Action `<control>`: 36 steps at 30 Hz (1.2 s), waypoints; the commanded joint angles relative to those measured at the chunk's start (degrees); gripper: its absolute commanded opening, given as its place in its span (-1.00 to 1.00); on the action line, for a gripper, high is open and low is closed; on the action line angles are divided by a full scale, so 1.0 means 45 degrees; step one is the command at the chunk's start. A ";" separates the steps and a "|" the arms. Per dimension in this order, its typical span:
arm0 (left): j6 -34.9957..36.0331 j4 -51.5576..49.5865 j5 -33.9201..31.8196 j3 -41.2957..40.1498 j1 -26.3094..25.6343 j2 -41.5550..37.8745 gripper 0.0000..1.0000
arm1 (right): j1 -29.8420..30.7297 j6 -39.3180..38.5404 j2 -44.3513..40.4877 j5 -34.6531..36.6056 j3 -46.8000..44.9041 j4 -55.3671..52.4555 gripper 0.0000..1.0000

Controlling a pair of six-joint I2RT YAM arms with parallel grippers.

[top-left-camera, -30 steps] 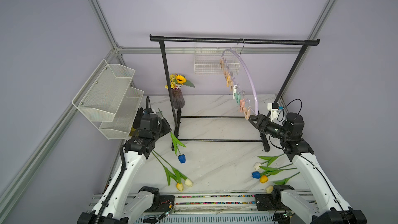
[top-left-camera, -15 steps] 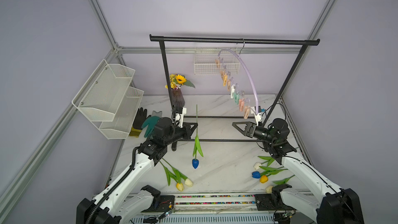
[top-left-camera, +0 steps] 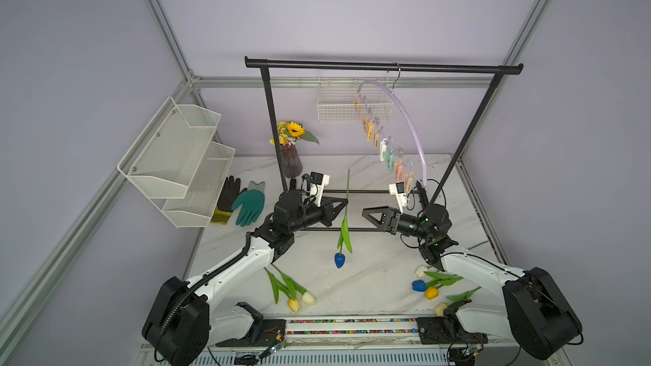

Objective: Dry the flowers on a clothes hanger
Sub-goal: Pick up the flower at the center of the board.

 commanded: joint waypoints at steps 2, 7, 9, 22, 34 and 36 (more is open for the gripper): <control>-0.0136 0.1478 0.0215 0.0727 -0.0328 0.0277 -1.00 | 0.0269 -0.0204 0.0588 0.0630 -0.0006 0.1697 -0.01; -0.0136 0.1702 0.0215 0.0862 -0.0459 0.0464 -1.00 | 0.0395 -0.0434 0.0924 0.0711 0.0149 0.1550 -0.08; -0.0136 0.1776 0.0215 0.0944 -0.0501 0.0554 -1.00 | 0.0470 -0.0539 0.0983 0.0637 0.0240 0.1470 -0.13; -0.0136 0.1767 0.0215 0.1311 -0.0739 0.1149 -1.00 | 0.0534 -0.0569 0.1234 0.0396 0.0800 0.1308 -0.34; 0.1205 0.1767 0.0215 0.1376 -0.0813 0.1126 -1.00 | 0.0553 -0.0771 0.1349 0.0501 0.0897 0.1055 -0.61; -0.1114 0.1767 0.0215 0.1370 -0.0813 0.1135 -1.00 | 0.0553 -0.0829 0.1325 0.0455 0.0914 0.1052 -0.76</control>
